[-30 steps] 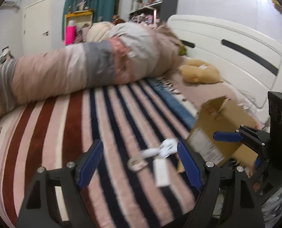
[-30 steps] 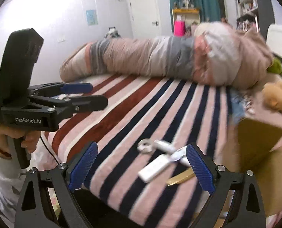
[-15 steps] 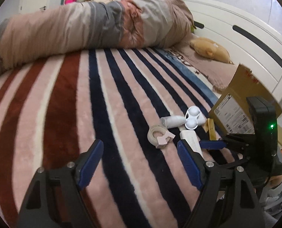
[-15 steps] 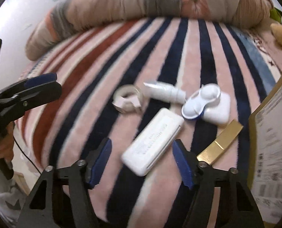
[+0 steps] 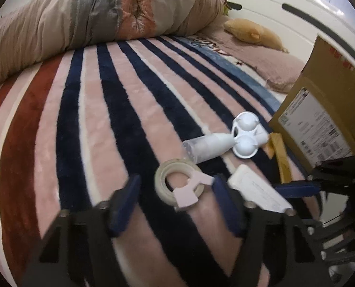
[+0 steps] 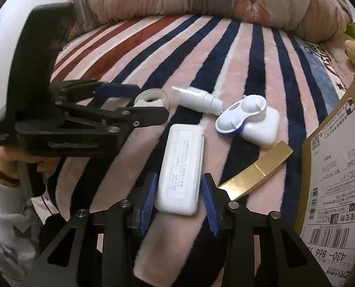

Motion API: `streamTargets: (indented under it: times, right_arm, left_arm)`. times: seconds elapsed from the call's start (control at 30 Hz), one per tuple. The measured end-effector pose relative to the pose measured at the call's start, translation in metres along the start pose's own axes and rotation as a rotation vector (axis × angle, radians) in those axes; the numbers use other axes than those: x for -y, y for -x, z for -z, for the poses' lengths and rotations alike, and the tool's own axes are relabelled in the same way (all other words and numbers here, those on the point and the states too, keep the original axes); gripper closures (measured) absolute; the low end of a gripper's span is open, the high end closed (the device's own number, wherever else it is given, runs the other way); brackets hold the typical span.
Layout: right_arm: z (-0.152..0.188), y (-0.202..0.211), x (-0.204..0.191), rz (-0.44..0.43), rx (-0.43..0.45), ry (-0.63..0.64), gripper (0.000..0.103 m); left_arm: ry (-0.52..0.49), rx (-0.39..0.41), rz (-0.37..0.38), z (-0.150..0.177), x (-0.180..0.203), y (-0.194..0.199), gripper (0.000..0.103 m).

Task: Organize rigid objects
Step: 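Grasp the white box with the right gripper while the left grasps the tape roll, then drop the white box and tape roll into the cardboard box with both grippers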

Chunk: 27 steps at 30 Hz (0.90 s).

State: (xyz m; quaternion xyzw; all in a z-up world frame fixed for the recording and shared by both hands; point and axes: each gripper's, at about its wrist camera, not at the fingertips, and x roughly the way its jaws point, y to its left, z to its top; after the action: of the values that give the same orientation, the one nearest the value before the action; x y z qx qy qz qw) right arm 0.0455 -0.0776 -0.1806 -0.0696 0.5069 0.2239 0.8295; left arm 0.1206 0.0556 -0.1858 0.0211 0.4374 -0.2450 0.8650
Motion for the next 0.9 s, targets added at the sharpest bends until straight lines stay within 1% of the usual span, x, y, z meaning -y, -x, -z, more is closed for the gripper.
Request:
streamTargets:
  times: [0.07,0.2,0.27,0.3,0.4,0.47,0.5,0.57,0.6,0.7,0.73,0.77,0.83,0.9]
  right_arm:
    - [-0.003,-0.003,-0.001,-0.003,0.004,-0.003,0.067]
    - [-0.009,-0.010,-0.004,0.008,0.013,-0.014,0.066]
    - [-0.011,-0.014,-0.006,0.022,0.008,-0.011,0.068]
    - [-0.012,-0.015,-0.007,0.034,0.008,-0.008,0.070]
    - [-0.013,-0.012,-0.013,0.052,0.017,0.015,0.071]
    - [-0.014,-0.003,-0.017,0.026,0.035,0.027,0.071]
    - [-0.014,0.005,-0.020,0.005,0.049,0.032,0.071]
    - [-0.015,0.021,-0.025,-0.013,0.084,0.045,0.071]
    - [-0.016,0.033,-0.029,-0.023,0.110,0.055,0.071]
    - [-0.016,0.074,-0.037,-0.070,0.195,0.081,0.071]
    - [-0.014,0.094,-0.039,-0.085,0.236,0.094,0.071]
    - [-0.013,0.107,-0.040,-0.090,0.263,0.101,0.071]
    - [-0.006,0.139,-0.035,-0.098,0.332,0.104,0.071]
    - [-0.001,0.164,-0.026,-0.104,0.377,0.093,0.071]
  left_arm:
    - [0.001,0.009,0.004,-0.001,-0.001,-0.001,0.058]
    - [-0.004,0.016,0.004,0.000,-0.001,0.000,0.058]
    - [0.005,0.017,0.003,0.000,-0.004,0.005,0.058]
    - [0.010,0.017,-0.006,0.001,-0.005,0.009,0.058]
    - [0.020,0.037,-0.046,0.003,-0.009,0.031,0.058]
    - [0.024,0.059,-0.060,0.003,-0.009,0.048,0.058]
    - [0.026,0.079,-0.073,0.001,-0.008,0.063,0.058]
    - [0.029,0.108,-0.091,-0.004,-0.003,0.085,0.058]
    - [0.027,0.132,-0.096,-0.008,0.003,0.102,0.058]
    - [0.005,0.196,-0.088,-0.021,0.025,0.142,0.058]
    - [-0.006,0.214,-0.082,-0.025,0.034,0.152,0.058]
    - [-0.017,0.232,-0.073,-0.029,0.043,0.161,0.058]
    - [-0.046,0.269,-0.030,-0.040,0.068,0.180,0.058]
    - [-0.077,0.291,0.021,-0.050,0.092,0.192,0.058]
